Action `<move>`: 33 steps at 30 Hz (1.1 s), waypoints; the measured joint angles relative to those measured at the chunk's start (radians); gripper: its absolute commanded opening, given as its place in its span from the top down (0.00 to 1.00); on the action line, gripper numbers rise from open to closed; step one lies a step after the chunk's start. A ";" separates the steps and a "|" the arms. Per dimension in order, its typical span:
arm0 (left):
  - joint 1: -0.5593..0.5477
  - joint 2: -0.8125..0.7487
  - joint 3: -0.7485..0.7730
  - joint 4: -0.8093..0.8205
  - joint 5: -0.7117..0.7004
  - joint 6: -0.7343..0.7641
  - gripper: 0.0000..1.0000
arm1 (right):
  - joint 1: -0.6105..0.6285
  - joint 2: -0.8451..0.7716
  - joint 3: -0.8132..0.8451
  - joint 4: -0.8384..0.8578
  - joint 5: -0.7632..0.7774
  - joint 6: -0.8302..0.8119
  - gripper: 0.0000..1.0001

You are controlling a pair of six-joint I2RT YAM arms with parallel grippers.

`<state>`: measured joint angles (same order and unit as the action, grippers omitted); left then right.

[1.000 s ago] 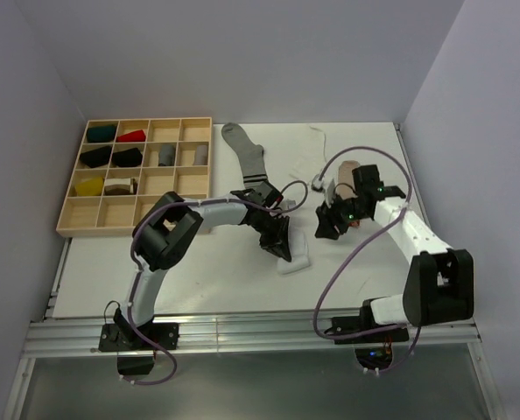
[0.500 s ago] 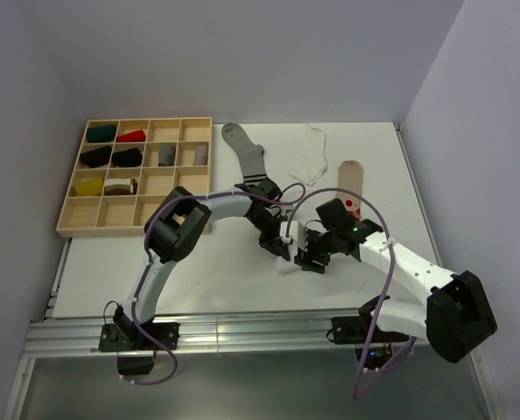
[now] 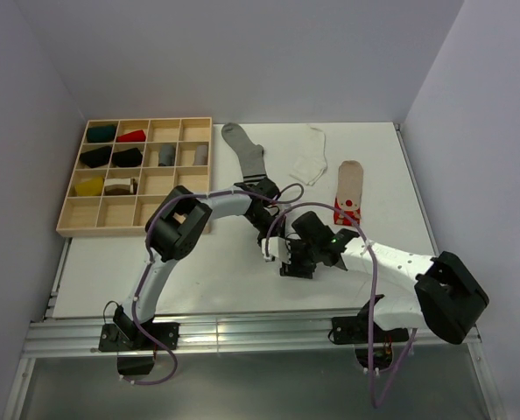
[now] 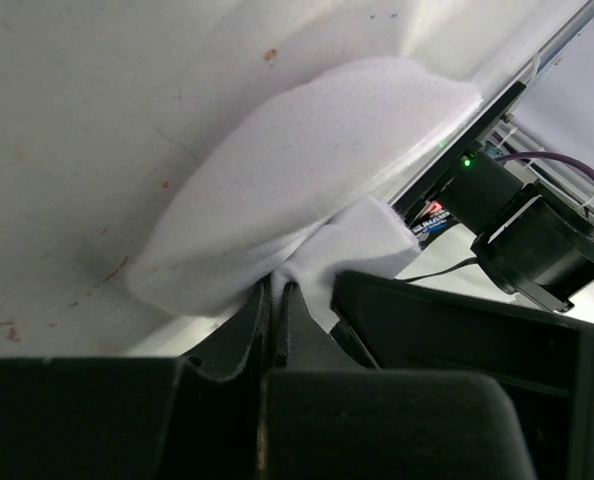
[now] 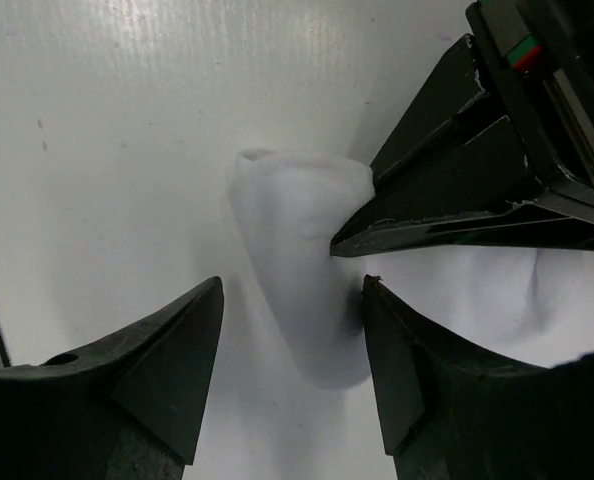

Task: Roll the socks
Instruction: Roll the sock at the center of the board.

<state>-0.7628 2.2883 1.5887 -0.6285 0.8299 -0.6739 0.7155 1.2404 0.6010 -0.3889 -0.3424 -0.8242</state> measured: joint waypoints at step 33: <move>0.015 -0.421 -0.674 0.791 -0.368 -0.460 0.87 | -0.402 0.693 0.547 -0.537 -0.573 -0.105 0.78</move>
<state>-0.7475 1.8675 0.9146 0.1623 0.4622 -1.1339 0.3134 1.9335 1.1477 -0.9264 -0.9157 -0.9287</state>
